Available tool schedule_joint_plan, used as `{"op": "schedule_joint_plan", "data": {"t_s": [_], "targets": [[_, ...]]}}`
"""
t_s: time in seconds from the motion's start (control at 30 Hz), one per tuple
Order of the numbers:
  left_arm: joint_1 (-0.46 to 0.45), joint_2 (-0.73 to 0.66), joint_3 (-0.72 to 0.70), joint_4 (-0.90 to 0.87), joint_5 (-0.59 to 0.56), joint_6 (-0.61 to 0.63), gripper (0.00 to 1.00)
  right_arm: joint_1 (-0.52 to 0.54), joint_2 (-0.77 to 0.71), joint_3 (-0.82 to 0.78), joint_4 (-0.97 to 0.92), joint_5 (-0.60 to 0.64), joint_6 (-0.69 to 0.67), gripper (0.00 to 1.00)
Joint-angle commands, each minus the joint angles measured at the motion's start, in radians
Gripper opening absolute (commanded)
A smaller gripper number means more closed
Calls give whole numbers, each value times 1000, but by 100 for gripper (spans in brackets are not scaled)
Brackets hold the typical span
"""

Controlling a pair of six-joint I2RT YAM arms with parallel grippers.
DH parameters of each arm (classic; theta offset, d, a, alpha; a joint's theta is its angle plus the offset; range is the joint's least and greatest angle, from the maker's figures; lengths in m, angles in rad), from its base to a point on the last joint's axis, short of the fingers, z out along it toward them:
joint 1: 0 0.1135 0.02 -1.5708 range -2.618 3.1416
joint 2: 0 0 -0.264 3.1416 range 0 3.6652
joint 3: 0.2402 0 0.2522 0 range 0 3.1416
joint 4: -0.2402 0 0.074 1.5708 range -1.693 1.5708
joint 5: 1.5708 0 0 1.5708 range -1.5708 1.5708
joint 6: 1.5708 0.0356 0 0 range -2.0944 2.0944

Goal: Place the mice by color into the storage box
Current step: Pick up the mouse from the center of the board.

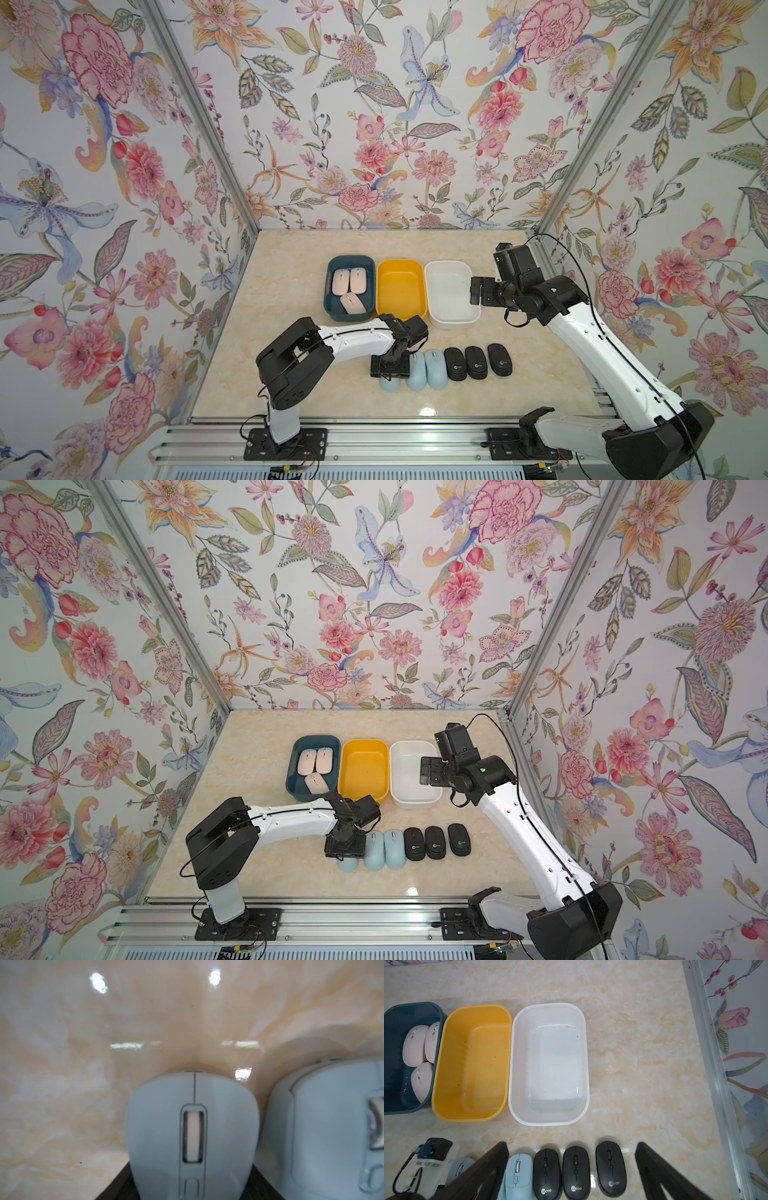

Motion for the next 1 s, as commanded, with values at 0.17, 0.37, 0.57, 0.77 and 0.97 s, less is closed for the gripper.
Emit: {"op": "schedule_joint_plan", "data": {"t_s": [0.17,0.37,0.57,0.77,0.97], "targets": [[13,-22,0,10,5,11,57,-4,3,-16,-3,8,-1,99],[15,-84,32,-48,-22,12,57,-3,5,-11,0,4,-2,99],[36,-146,116,-120,-55,23,57,-1,4,-8,0,0,2,99],[97,-151,245,-160,-60,77,58,-2,13,6,1,-5,2,99],[204,-74,454,-194,-45,170,58,-5,21,51,-20,13,-28,99]]}}
